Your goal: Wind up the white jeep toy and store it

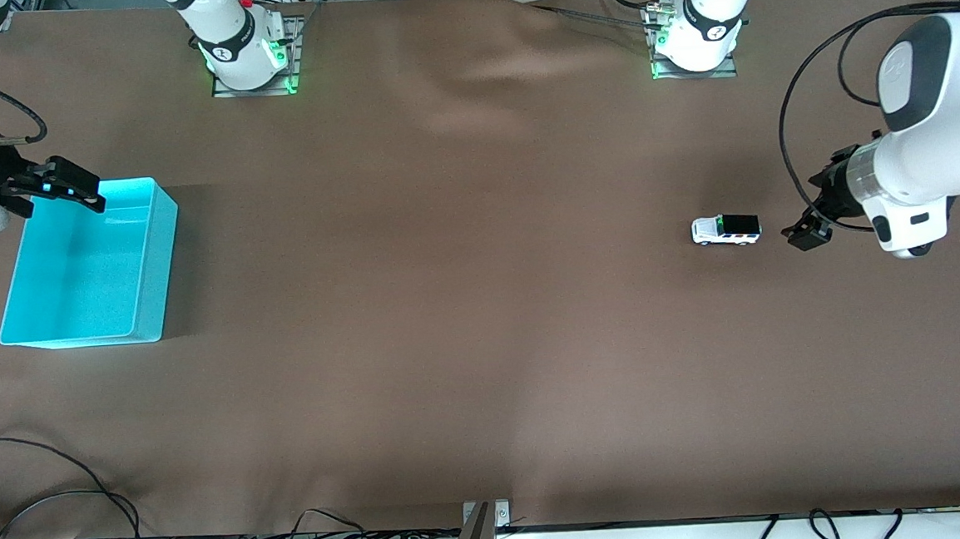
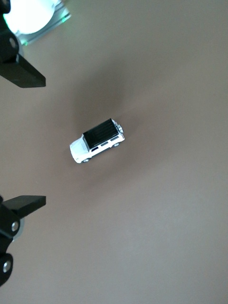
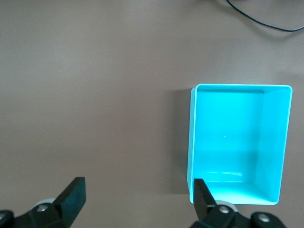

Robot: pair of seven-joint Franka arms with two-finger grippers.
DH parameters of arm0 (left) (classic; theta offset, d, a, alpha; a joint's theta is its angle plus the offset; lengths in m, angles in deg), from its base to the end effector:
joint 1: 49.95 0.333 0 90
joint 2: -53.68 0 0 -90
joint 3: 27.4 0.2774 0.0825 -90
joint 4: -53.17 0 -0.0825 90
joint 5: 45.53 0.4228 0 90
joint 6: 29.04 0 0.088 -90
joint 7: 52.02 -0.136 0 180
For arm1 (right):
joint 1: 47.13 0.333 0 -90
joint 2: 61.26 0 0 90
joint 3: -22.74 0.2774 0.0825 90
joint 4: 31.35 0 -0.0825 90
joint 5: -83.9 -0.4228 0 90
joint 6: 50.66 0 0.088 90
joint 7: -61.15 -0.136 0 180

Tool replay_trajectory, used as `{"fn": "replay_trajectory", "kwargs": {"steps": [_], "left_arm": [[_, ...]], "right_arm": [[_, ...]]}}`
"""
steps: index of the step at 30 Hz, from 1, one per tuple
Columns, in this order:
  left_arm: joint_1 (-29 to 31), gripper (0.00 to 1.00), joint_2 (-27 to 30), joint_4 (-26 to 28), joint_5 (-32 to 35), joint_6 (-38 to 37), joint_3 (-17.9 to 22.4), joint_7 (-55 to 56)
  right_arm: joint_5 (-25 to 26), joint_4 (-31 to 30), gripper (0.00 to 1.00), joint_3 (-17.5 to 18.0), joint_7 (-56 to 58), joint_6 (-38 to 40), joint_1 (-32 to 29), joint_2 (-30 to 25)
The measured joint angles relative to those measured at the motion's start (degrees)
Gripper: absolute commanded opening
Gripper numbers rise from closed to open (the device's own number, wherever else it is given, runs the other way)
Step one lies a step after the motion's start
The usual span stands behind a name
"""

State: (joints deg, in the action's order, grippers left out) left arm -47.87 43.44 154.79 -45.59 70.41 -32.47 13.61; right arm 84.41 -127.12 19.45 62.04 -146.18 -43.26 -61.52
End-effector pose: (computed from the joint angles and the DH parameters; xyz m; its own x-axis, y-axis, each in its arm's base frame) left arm 0.6095 -0.0307 0.3591 0.4483 0.8878 -0.1036 0.8677 -0.4601 -0.1882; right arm 0.5980 0.0049 0.5163 0.9996 0.0265 0.0000 0.0265 -0.9996 0.0086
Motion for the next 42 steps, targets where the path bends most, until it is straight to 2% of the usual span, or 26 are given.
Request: {"fn": "replay_trajectory", "kwargs": {"steps": [6, 14, 33, 42], "left_arm": [[0.00, 1.00, -0.03, 6.30, 0.01, 7.40, -0.09, 10.50], [0.12, 1.00, 0.38, 16.30, 0.09, 19.60, -0.10, 19.03], [0.64, 1.00, 0.96, 38.39, 0.30, 48.45, -0.10, 26.95], [1.37, 0.97, -0.28, 40.96, 0.30, 53.34, -0.09, 27.33]], "right_arm": [[0.00, 0.00, 1.00, 0.00, 0.00, 0.00, 0.00, 0.01], [0.00, 0.00, 1.00, 0.00, 0.00, 0.00, 0.00, 0.02], [0.00, 0.00, 1.00, 0.00, 0.00, 0.00, 0.00, 0.02], [0.00, 0.00, 1.00, 0.00, 0.00, 0.00, 0.00, 0.02]]}}
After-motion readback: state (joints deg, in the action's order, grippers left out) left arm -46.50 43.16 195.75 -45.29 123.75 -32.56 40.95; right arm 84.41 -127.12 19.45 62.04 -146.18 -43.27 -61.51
